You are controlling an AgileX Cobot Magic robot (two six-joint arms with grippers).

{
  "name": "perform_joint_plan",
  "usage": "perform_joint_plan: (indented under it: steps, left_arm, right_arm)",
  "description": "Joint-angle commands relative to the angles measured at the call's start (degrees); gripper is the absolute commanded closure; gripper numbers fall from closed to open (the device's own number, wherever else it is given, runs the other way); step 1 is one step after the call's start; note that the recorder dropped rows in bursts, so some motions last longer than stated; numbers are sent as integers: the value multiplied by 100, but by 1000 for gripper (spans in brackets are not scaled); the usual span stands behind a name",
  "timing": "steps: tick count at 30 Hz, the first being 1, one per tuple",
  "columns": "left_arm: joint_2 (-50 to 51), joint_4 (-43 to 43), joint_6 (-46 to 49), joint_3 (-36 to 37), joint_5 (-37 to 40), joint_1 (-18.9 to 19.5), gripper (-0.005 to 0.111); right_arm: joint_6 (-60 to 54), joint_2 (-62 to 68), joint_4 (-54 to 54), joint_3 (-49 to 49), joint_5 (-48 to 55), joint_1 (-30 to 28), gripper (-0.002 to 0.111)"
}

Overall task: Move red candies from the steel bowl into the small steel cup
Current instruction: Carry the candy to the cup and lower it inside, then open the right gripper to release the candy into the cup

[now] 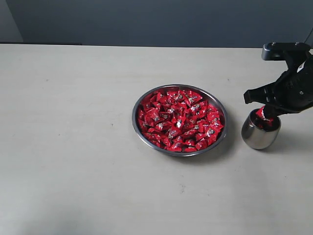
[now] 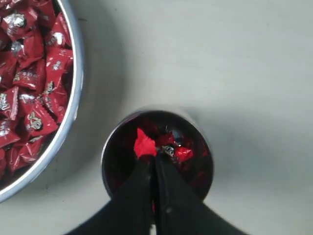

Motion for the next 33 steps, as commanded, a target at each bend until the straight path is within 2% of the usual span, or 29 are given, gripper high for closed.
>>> perform_joint_plan:
  steps: [1, 6, 8, 33]
  left_arm:
    - [-27, 11, -11, 11, -55, -28, 106]
    - [-27, 11, -11, 11, -55, -28, 106]
    - [-27, 11, -11, 11, -55, -28, 106]
    - [-27, 11, -11, 11, -55, -28, 106]
  right_arm:
    - [3, 1, -99, 4, -18, -39, 105]
    - [3, 1, -99, 4, 33, -39, 74]
    - [3, 1, -99, 4, 33, -39, 69]
    - [503, -182, -744, -133, 230, -7, 69]
